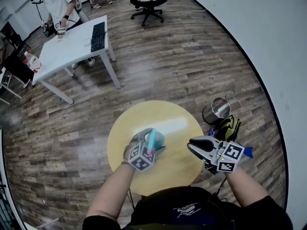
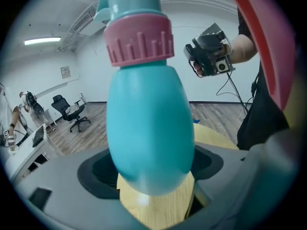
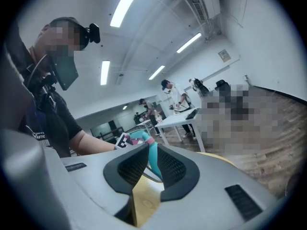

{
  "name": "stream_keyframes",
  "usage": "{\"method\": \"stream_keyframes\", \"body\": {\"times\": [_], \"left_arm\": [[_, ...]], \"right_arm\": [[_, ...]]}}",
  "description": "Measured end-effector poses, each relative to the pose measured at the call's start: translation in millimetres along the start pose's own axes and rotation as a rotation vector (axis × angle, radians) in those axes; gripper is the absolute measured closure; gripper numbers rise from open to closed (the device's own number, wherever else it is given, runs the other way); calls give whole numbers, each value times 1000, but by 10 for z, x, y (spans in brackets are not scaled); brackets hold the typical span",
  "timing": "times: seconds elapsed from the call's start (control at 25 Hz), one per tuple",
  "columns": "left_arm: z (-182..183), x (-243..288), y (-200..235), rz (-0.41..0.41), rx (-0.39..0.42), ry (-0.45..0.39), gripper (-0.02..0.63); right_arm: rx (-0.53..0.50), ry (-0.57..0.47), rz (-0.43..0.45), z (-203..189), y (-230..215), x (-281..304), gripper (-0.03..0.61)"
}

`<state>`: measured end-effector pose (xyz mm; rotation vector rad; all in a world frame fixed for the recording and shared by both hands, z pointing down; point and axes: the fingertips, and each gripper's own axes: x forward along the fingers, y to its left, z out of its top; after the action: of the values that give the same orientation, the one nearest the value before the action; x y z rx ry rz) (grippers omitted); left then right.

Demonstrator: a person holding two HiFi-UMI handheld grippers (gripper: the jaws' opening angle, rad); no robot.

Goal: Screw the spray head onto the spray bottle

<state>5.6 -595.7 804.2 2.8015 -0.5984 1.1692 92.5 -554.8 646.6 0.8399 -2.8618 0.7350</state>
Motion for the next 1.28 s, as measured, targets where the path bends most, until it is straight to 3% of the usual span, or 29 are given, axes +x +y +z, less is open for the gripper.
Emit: {"method": "stream_keyframes", "body": {"times": [0.16, 0.28, 0.48, 0.72, 0.84, 1.0, 1.28], "left_arm": [[491, -764, -22, -35, -17, -50, 163], [721, -1208, -262, -70, 18, -37, 163], [854, -1634, -583, -76, 23, 30, 163], [887, -1949, -771, -62, 34, 85, 163], [973, -2019, -805, -50, 40, 73, 163], [1149, -2061, -828, -35, 11, 10, 163], [1333, -2181, -930, -99, -60, -93, 164]], "right_arm": [[-229, -6, 147, 580, 661, 260, 426], [-414, 35, 215, 772, 1140, 384, 400], [-544, 54, 306, 895, 1725, 499, 399], [-599, 91, 356, 888, 2107, 558, 399], [-628, 75, 361, 929, 2202, 528, 414], [-548, -21, 352, 1082, 2191, 388, 413], [-428, -171, 365, 1263, 2251, 290, 414]]}}
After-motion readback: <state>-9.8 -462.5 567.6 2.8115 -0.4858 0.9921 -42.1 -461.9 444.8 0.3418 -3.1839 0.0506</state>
